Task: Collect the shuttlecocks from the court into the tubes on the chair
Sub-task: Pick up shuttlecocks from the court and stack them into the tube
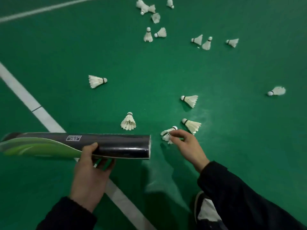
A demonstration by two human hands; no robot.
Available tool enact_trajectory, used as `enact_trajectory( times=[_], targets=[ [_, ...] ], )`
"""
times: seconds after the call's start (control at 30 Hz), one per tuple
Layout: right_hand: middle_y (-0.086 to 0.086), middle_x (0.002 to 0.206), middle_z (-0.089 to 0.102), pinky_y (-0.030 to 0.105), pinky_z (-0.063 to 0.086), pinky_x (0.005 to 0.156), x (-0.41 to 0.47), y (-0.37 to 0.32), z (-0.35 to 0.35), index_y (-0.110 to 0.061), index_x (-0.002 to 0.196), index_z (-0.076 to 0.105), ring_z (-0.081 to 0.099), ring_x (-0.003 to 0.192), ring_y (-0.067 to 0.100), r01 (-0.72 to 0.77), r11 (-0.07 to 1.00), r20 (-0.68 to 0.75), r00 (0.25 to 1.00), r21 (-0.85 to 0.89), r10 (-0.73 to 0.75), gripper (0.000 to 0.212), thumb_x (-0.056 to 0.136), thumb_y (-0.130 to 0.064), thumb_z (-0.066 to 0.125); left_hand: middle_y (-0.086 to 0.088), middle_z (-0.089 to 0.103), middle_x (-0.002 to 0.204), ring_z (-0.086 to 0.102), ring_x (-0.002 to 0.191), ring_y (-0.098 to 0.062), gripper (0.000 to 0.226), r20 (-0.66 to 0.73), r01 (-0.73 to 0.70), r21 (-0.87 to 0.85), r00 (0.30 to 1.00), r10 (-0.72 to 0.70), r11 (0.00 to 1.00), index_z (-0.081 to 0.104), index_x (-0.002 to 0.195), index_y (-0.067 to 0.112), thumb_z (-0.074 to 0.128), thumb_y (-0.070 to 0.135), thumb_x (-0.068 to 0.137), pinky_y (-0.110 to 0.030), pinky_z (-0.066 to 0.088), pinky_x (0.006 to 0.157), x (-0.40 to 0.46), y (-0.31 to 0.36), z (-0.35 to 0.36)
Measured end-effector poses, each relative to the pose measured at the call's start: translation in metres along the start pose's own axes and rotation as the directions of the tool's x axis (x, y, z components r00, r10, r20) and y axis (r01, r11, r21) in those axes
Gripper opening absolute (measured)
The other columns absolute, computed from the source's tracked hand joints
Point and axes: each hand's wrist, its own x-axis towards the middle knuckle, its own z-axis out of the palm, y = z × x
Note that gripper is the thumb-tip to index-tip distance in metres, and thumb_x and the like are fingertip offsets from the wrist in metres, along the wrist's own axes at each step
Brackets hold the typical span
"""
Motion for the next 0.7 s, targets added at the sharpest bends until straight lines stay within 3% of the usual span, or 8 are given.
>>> enact_trajectory(
  times=[0.07,0.13,0.17,0.23,0.33,0.43,0.57,0.7],
  targets=[
    [0.004,0.144,0.057,0.03,0.039,0.108,0.036,0.022,0.009,-0.025,0.134,0.063,0.052,0.135,0.026,0.087,0.899,0.048,0.996,-0.43,-0.074,0.041,0.094,-0.031,0.068,0.0,0.07,0.087,0.064,0.104,-0.018,0.013,-0.042,-0.021,0.005,0.999,0.021,1.0,0.059,0.087,0.019,0.059,0.027,0.098,-0.04,0.053,0.09,-0.003,0.007,-0.007],
    [0.008,0.142,0.058,0.038,0.039,0.111,0.06,0.036,0.015,-0.02,0.132,0.065,0.054,0.133,0.03,0.147,0.778,0.045,0.988,-0.611,-0.151,0.037,0.096,-0.027,0.065,-0.002,0.07,0.086,0.066,0.1,-0.019,0.013,-0.059,-0.038,0.018,0.998,0.039,0.999,0.059,0.089,0.017,0.06,0.027,0.097,-0.04,0.054,0.086,-0.007,0.006,-0.008],
    [0.009,0.134,0.064,0.039,0.044,0.106,0.063,0.033,0.016,-0.017,0.126,0.068,0.061,0.123,0.029,0.147,0.816,-0.003,0.984,-0.559,-0.179,0.03,0.098,-0.025,0.062,-0.002,0.07,0.084,0.067,0.097,-0.019,0.014,-0.073,-0.049,0.012,0.996,0.049,0.999,0.059,0.089,0.016,0.061,0.028,0.097,-0.04,0.055,0.084,-0.009,0.003,-0.008],
    [0.004,0.117,0.073,0.038,0.05,0.098,0.051,0.014,0.011,-0.013,0.117,0.071,0.067,0.104,0.02,0.104,0.993,-0.127,0.986,-0.061,-0.111,0.021,0.1,-0.021,0.061,-0.001,0.068,0.08,0.067,0.093,-0.019,0.014,-0.103,-0.073,-0.014,0.992,0.071,0.997,0.059,0.09,0.017,0.063,0.029,0.096,-0.041,0.056,0.084,-0.009,0.002,-0.002],
    [0.008,0.093,0.075,0.034,0.052,0.086,0.007,-0.027,-0.005,-0.007,0.096,0.073,0.067,0.086,0.018,0.107,0.814,-0.042,0.994,0.571,-0.1,0.015,0.097,-0.004,0.058,0.0,0.068,0.077,0.067,0.092,-0.02,0.012,-0.144,-0.092,-0.054,0.986,0.083,0.994,0.06,0.089,0.018,0.064,0.028,0.096,-0.039,0.057,0.082,-0.004,-0.001,0.019],
    [0.01,0.079,0.071,0.036,0.054,0.069,-0.022,-0.042,-0.006,-0.009,0.096,0.067,0.061,0.071,0.017,0.194,0.894,-0.027,0.979,0.404,-0.2,0.014,0.094,0.003,0.062,-0.001,0.07,0.079,0.065,0.096,-0.022,0.011,-0.096,-0.044,-0.083,0.995,0.036,0.996,0.062,0.091,0.018,0.064,0.028,0.095,-0.039,0.056,0.081,-0.001,-0.019,0.052],
    [-0.008,0.078,0.05,0.041,0.041,0.062,-0.014,-0.031,-0.009,-0.022,0.093,0.049,0.039,0.06,0.003,0.188,0.966,-0.251,0.958,0.176,-0.141,0.027,0.085,-0.008,0.07,-0.006,0.071,0.09,0.065,0.094,-0.022,0.013,-0.02,0.019,-0.076,1.0,-0.021,0.997,0.065,0.093,0.014,0.062,0.026,0.097,-0.039,0.055,0.088,-0.008,-0.049,0.087],
    [-0.008,0.081,0.058,0.034,0.037,0.054,-0.024,-0.008,-0.029,-0.029,0.099,0.056,0.037,0.058,0.008,0.371,0.879,-0.365,0.896,0.299,-0.253,0.023,0.087,-0.024,0.075,-0.006,0.064,0.099,0.064,0.102,-0.025,0.013,-0.074,0.015,-0.109,0.997,-0.023,0.994,0.06,0.096,0.016,0.063,0.029,0.095,-0.039,0.056,0.089,-0.002,-0.051,0.087]
  ],
)
